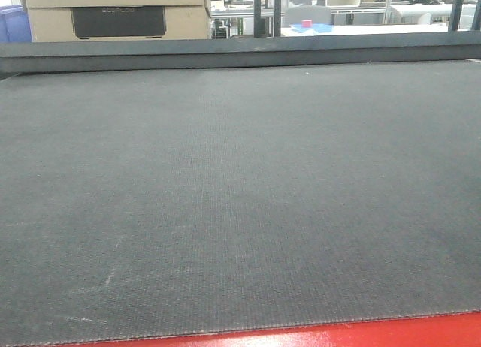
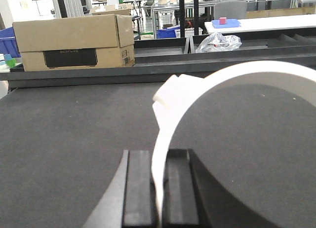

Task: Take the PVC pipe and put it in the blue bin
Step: 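Hold the pipe in both grippers while driving away from the table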

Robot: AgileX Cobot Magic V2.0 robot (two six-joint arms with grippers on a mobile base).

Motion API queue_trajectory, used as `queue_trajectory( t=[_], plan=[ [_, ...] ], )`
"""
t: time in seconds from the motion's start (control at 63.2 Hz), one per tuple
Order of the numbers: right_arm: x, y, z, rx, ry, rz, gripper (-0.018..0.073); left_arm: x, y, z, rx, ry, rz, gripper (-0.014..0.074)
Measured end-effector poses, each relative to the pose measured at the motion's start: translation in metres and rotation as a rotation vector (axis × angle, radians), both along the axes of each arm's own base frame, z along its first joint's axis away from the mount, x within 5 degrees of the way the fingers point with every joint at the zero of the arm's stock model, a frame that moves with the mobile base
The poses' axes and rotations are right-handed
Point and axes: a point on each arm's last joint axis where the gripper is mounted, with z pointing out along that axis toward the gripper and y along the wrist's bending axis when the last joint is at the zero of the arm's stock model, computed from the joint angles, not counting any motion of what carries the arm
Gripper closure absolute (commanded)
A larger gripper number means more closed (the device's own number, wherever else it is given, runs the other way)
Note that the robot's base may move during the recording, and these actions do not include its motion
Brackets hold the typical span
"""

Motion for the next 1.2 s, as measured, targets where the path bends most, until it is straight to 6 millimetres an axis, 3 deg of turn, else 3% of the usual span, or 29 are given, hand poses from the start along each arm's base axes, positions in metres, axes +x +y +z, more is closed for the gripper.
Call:
queue_trajectory(
  t=[1.203],
  plan=[
    [0.0000,0.0001,0.0000,0.001,0.000,0.001,0.0727,-0.0002,0.0004,0.0000,0.003,0.001,0.009,0.0707]
  ],
)
